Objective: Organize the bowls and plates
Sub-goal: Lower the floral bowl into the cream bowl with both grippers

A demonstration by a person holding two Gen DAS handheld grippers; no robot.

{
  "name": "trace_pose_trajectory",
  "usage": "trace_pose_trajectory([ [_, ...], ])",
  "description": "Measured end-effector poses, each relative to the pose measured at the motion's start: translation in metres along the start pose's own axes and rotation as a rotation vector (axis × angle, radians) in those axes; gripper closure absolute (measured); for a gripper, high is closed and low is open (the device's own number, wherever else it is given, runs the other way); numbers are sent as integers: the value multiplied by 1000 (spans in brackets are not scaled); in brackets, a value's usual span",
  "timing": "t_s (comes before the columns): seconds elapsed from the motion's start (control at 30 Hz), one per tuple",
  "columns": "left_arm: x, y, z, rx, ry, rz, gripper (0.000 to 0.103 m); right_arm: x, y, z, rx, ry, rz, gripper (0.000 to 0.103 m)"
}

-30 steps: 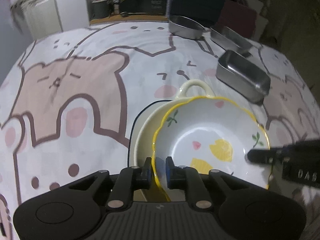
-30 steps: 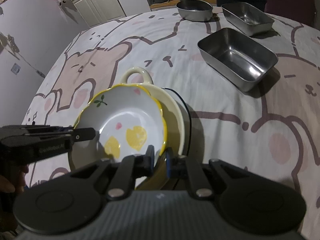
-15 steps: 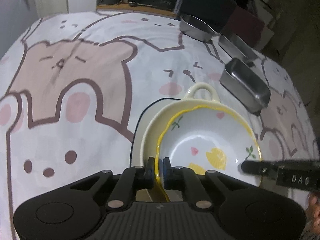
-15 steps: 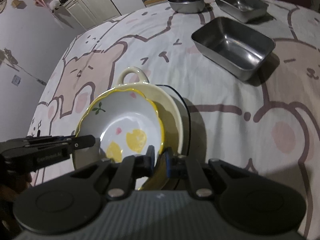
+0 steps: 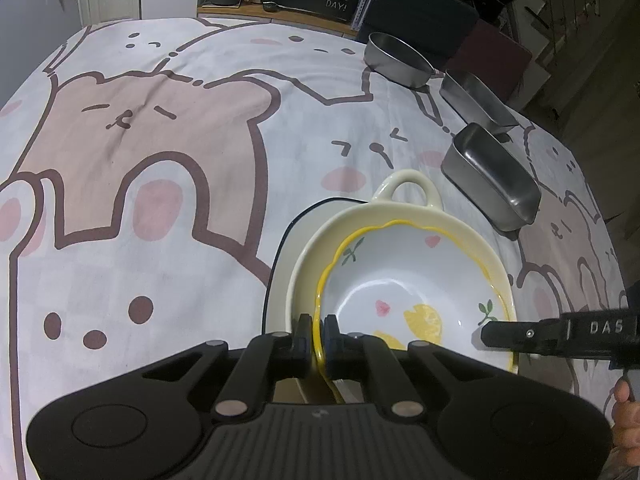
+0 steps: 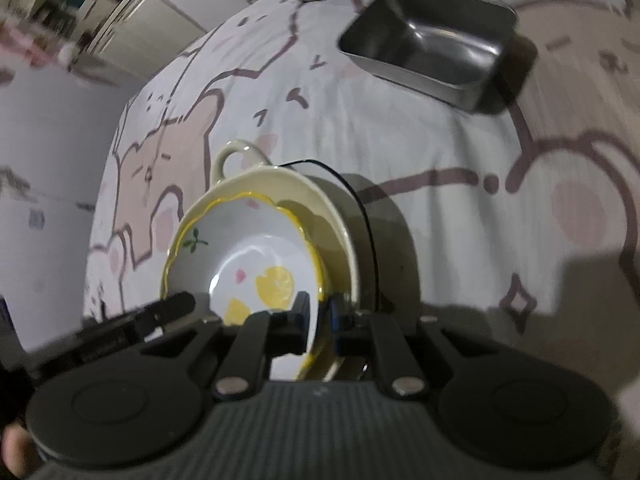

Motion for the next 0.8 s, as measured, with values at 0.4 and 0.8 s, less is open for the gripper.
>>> trace_pose_trajectory([
  [0.4,1,0,-1,3,-6,8,98,-15,-1,-1,-6,3,-24,83],
  [0.8,-2,-6,-2,-7,-8,1,97,-24,0,1,-38,16,-56,80],
])
Point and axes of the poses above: each gripper's, at about its wrist camera, not at the fingertips, and x roughly the way its jaws point, z to its left, y to its underside, the point moved 5 cm from there along x, roughly the way its jaws point, and after that the axes turned 13 degrees about y, right-handed, at the moved point
